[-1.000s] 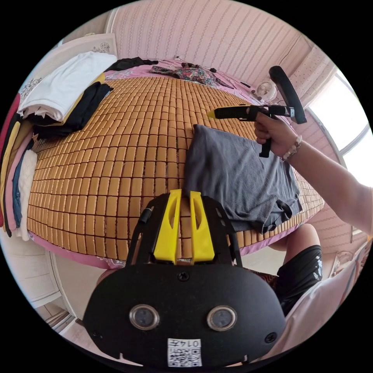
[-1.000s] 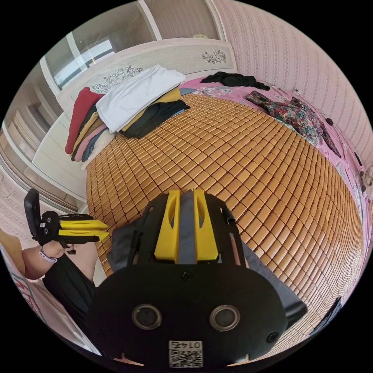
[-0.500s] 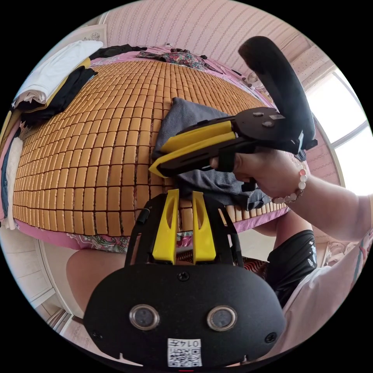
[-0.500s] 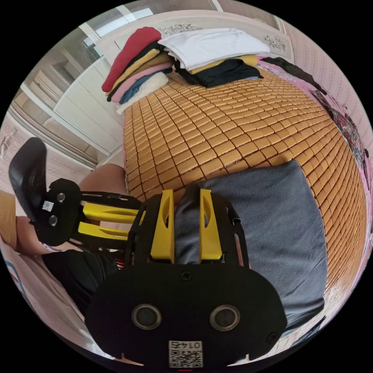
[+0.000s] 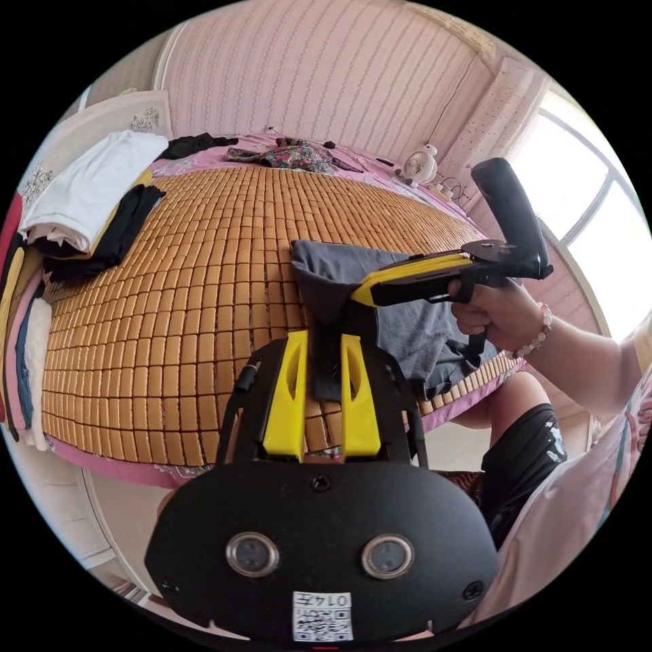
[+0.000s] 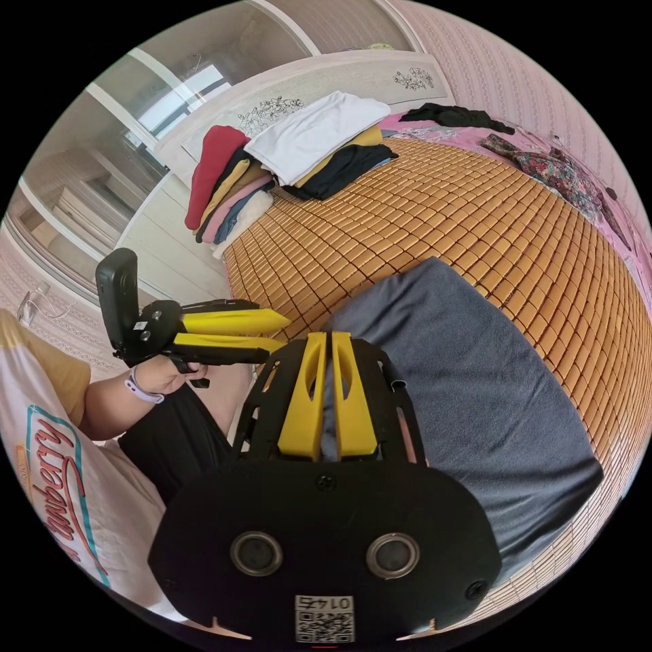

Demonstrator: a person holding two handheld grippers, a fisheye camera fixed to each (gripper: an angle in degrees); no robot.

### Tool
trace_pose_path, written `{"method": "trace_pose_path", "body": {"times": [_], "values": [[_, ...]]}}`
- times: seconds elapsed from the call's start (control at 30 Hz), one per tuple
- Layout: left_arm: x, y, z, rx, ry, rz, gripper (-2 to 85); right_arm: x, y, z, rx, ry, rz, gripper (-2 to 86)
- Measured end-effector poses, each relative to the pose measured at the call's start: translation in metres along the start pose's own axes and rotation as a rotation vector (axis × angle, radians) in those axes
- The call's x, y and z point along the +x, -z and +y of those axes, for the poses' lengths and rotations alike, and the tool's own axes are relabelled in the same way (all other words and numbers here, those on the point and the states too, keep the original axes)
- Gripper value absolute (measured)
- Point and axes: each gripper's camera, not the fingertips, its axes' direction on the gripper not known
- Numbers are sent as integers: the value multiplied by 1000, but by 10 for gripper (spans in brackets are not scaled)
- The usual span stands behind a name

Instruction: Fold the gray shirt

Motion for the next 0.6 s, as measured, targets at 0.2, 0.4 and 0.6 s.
{"method": "trace_pose_path", "body": {"times": [0.2,0.4,0.6], "values": [[11,-15,-27,12,-144,-22,59,-2,27,-3,29,10,-52,7],[14,-22,-38,59,-208,-49,15,-6,44,-16,35,38,-60,8],[-16,-15,-38,58,-85,55,6,-16,52,-27,52,30,-64,10]]}}
